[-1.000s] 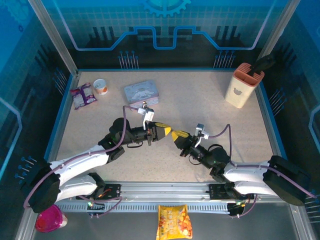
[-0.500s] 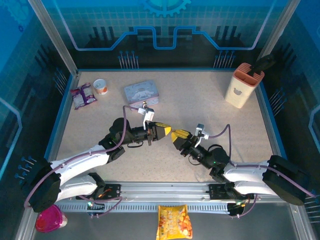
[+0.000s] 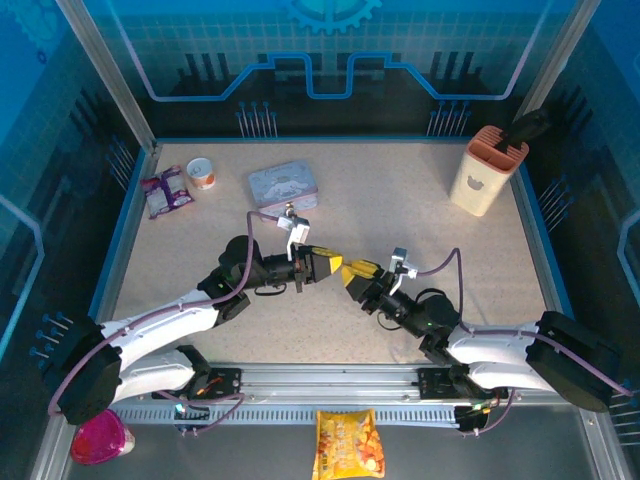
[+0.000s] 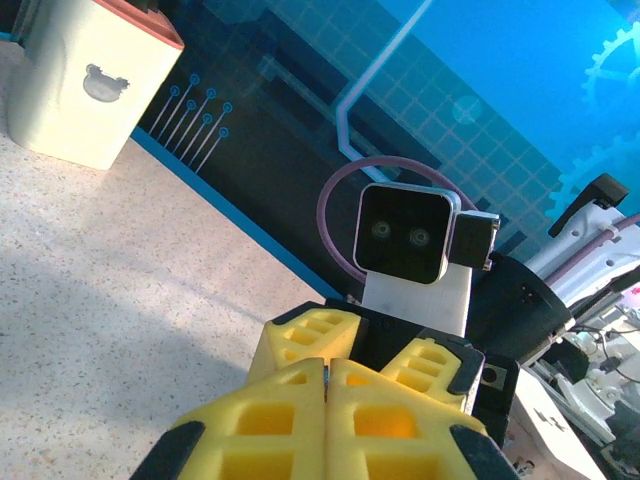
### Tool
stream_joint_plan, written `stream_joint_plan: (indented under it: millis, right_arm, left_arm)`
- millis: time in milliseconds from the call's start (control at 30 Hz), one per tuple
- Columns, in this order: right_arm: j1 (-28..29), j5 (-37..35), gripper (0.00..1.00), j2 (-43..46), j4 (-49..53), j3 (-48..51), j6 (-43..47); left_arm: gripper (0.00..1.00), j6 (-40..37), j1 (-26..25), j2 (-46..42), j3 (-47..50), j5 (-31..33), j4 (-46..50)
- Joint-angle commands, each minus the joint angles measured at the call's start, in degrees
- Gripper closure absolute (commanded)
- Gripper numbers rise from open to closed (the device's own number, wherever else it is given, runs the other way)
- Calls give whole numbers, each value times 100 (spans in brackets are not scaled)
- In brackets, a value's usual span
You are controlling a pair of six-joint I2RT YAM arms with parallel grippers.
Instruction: Unlock the padlock with the key
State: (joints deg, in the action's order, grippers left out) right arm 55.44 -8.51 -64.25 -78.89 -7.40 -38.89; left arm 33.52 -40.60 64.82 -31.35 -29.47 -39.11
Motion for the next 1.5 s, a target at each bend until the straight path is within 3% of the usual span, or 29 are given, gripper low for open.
stream_joint_plan:
  millis: [0,233,500,700,967,1133,1467]
  right_arm:
    - [-28,11,75,130,-115,36,77]
    - [-37,141,94,167,-41,-5,57]
    - [-33,219,100,226,72,28,-4]
    - [-31,231,100,371,349,27,-30]
    - [-25,393,93,527,567,-41,-4]
    - [-29,509,81,502,559,-78,-11]
    - [-27,560,95,518,453,-52,20]
  left_arm:
    - [100,-109,5,-58,-99,-235,31]
    - [100,-136,0,-119,-81,-231,69]
    - [100,-155,8,-229,-68,-117,118]
    - [100,-332,6,-445,-55,142,426]
    - [100,-362,3,-456,-99,143,433]
    - [100,-372,0,-455,-116,137,419]
    - [100,-369,1,-450,-143,102,425]
